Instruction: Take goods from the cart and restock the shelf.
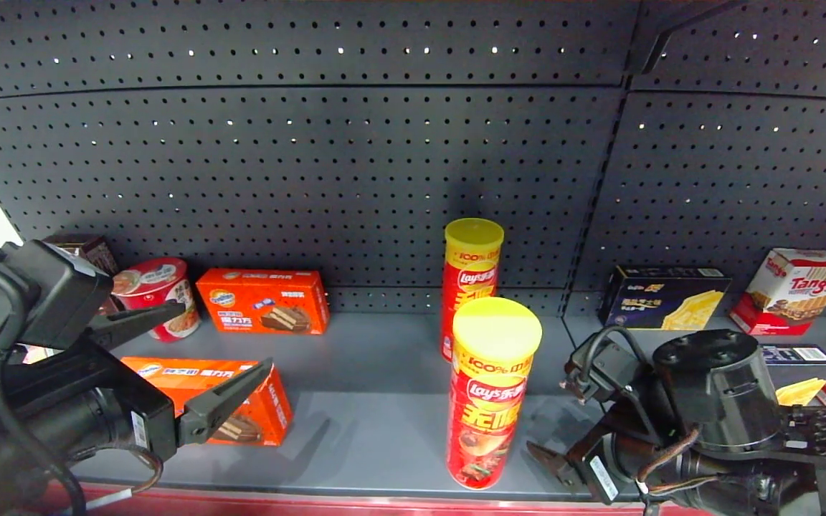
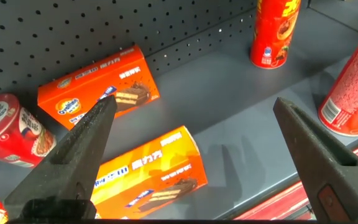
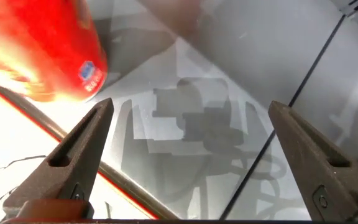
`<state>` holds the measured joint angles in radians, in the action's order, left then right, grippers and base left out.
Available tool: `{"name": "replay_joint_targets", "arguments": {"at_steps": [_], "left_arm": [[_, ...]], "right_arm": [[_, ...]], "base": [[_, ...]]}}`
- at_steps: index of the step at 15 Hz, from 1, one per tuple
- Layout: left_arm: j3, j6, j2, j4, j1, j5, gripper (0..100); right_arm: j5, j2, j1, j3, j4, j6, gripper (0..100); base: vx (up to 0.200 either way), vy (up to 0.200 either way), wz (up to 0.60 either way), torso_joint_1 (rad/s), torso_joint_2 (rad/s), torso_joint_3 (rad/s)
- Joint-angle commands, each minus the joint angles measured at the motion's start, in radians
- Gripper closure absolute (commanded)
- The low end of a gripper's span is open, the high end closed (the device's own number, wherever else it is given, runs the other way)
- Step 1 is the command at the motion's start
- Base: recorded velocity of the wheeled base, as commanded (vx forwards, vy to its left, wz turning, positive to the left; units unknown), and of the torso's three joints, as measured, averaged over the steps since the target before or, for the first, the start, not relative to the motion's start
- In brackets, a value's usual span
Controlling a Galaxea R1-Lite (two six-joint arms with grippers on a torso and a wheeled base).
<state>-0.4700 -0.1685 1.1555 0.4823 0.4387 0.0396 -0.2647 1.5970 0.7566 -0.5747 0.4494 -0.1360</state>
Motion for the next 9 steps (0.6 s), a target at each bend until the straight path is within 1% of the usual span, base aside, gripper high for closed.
{"name": "replay_joint_targets", "arguments": {"at_steps": [1,5,9], "left_arm": [[0.013,0.001,-0.002,0.001,0.0,0.0,0],[0.016,0.003,-0.004,0.002,-0.002,0.0,0],[0.019,0.003,-0.004,0.001,-0.002,0.0,0]], "right_arm": [[0.001,-0.005,0.006,-0.007,0.0,-0.001,0],[0.001,0.017,0.036,-0.017,0.0,-0.001,0],[0.001,0.027,0.036,-0.028,0.0,-0.001,0]], "base": [[0.0,0.0,0.0,0.0,0.0,0.0],[0.0,0.0,0.0,0.0,0.0,0.0],[0.0,0.0,0.0,0.0,0.0,0.0]]}}
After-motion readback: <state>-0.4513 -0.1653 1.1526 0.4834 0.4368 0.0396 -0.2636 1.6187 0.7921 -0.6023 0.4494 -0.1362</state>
